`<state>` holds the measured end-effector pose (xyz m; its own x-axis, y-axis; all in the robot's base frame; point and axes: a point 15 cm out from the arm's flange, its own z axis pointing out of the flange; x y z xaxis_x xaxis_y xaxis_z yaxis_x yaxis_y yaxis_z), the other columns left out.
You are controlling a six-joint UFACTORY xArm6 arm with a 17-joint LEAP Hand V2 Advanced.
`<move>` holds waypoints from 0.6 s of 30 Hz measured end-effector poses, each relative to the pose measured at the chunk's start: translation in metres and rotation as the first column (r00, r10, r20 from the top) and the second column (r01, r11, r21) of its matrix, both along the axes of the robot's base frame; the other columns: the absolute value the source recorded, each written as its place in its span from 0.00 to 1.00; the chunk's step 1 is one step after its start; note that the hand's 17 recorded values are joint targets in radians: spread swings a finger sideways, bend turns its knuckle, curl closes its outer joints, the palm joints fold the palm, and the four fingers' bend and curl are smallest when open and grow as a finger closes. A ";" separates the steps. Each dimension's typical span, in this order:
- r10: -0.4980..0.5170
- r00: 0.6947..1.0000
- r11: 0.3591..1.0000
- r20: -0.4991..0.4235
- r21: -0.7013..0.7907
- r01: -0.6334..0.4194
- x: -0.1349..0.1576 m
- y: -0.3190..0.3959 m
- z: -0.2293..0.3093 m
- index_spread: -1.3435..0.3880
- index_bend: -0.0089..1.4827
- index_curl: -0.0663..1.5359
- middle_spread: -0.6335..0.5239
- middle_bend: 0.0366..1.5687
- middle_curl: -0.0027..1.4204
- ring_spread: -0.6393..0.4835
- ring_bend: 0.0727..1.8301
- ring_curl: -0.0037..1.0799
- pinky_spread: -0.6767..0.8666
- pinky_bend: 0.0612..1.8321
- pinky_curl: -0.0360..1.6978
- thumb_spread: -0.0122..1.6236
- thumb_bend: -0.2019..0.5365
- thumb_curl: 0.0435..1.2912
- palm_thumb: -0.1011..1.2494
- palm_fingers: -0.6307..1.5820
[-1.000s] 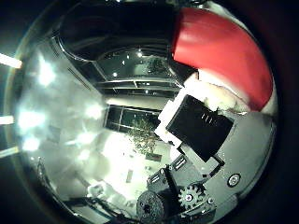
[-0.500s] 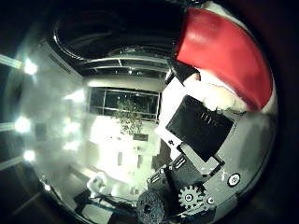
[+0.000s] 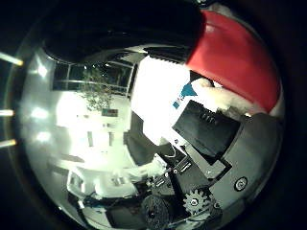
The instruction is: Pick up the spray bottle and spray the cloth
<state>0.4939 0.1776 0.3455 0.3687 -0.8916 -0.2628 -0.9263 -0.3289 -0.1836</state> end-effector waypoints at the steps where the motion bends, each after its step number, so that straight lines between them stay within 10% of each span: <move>1: 0.018 1.000 0.999 0.002 -0.030 -0.018 0.000 0.008 0.003 0.65 0.76 0.57 0.46 0.89 0.47 0.42 0.81 0.58 0.35 0.54 0.82 0.27 0.25 0.76 0.85 0.81; 18: 0.164 0.980 0.829 -0.113 -0.523 -0.198 -0.015 0.055 -0.039 0.65 0.76 0.57 0.46 0.88 0.47 0.42 0.81 0.58 0.34 0.53 0.83 0.26 0.24 0.76 0.84 0.81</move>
